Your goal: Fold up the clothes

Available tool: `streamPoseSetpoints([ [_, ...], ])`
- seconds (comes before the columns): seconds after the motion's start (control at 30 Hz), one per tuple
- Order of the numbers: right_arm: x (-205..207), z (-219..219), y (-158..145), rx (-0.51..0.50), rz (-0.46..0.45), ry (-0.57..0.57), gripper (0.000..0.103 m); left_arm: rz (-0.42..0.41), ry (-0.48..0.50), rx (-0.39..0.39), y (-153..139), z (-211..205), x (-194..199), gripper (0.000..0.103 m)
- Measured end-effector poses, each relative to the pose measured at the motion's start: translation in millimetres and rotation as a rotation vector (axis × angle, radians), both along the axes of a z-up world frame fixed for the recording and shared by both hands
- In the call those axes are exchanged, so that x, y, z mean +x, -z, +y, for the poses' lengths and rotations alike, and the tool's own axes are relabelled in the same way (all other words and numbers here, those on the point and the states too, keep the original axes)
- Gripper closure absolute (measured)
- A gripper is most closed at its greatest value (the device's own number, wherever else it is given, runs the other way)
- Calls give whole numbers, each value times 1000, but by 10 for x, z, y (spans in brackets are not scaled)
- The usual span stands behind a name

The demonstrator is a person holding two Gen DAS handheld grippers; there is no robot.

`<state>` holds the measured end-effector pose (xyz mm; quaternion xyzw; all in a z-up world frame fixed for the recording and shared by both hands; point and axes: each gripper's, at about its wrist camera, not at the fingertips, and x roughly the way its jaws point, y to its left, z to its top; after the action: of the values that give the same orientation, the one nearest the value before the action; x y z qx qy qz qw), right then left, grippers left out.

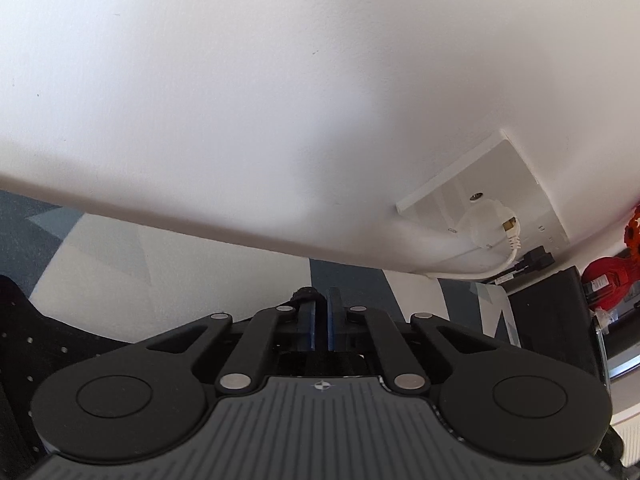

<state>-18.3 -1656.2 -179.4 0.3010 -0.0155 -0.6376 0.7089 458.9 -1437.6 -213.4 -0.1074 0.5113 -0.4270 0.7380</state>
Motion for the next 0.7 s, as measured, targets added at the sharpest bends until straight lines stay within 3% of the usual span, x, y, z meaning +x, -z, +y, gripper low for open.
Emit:
streamPoseSetpoints([
  [0.1, -253, 29, 51, 42, -10, 52, 94, -12, 21, 17, 54, -79, -60, 98],
  [0.2, -470, -9, 263, 169, -60, 116, 94, -4, 71, 48, 115, -192, -177, 97],
  [0.27, -589, -3, 392, 234, -102, 162, 94, -45, 130, 73, 76, -267, -276, 89],
  [0.3, -623, 7, 435, 251, -110, 176, 94, -67, 169, 87, 34, -304, -322, 75],
  [0.33, -646, 20, 470, 262, -113, 187, 94, -78, 214, 100, -14, -339, -364, 52],
  [0.4, -664, 35, 507, 280, -121, 198, 93, -113, 294, 133, -148, -376, -455, 29],
  [0.57, -625, 107, 401, 247, -140, 179, 93, -256, 460, 119, -598, -186, -650, 28],
  [0.7, -424, 279, 129, 160, -138, 64, 93, -265, 417, 44, -868, 197, -550, 24],
])
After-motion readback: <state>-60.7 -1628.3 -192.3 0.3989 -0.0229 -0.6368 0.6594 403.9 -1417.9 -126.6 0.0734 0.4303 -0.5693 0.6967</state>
